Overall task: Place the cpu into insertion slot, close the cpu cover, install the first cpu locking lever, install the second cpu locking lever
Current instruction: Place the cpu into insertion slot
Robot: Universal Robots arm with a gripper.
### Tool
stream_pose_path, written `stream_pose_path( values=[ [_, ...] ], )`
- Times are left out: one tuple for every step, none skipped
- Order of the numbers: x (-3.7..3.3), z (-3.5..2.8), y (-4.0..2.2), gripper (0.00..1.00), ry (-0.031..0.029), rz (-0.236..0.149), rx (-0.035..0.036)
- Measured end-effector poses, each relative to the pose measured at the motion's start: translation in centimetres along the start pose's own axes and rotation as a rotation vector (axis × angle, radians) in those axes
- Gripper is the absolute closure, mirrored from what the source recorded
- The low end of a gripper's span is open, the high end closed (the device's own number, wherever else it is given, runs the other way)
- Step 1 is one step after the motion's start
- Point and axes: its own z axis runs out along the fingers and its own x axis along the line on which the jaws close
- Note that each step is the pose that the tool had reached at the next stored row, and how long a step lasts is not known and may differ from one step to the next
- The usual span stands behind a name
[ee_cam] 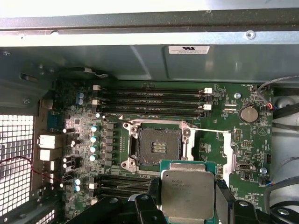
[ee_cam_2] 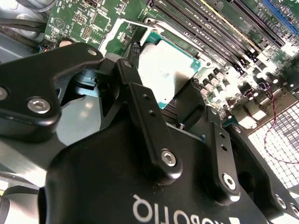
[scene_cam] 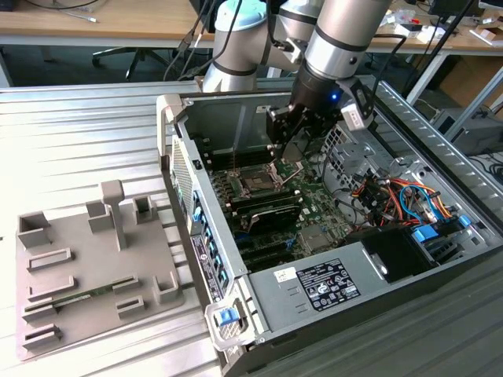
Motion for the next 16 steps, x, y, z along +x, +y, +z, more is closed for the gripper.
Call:
stream_pose_path(
  values=[
    [0.00, 0.05, 0.00, 0.45, 0.0001, 0.000, 0.0001],
    [0.00, 0.06, -0.01, 0.45, 0.0001, 0.000, 0.0002],
    [0.00, 0.08, 0.00, 0.45, 0.0000, 0.000, 0.0000],
    [0.00, 0.08, 0.00, 0.45, 0.0000, 0.000, 0.0001],
    [0.00, 0.08, 0.00, 0.45, 0.0000, 0.000, 0.0001],
    [0.00, 0.09, 0.00, 0.45, 0.0000, 0.000, 0.0000],
    [0.00, 0.09, 0.00, 0.45, 0.0000, 0.000, 0.0000],
    [0.00, 0.09, 0.00, 0.45, 0.0000, 0.001, 0.0002],
    [0.00, 0.10, 0.00, 0.45, 0.0000, 0.003, 0.0004],
    [0.00, 0.10, 0.00, 0.45, -0.0002, 0.008, 0.0004],
    [0.00, 0.10, 0.00, 0.45, -0.0002, 0.011, 0.0003],
    [0.00, 0.10, 0.00, 0.45, -0.0003, 0.014, 0.0001],
    [0.00, 0.10, 0.00, 0.45, -0.0005, 0.019, 0.0000],
    [0.00, 0.10, 0.00, 0.45, -0.0006, 0.027, -0.0002],
    [0.00, 0.10, 0.00, 0.45, -0.0007, 0.033, -0.0002],
    [0.00, 0.10, 0.00, 0.45, -0.0009, 0.040, -0.0005]
  ],
)
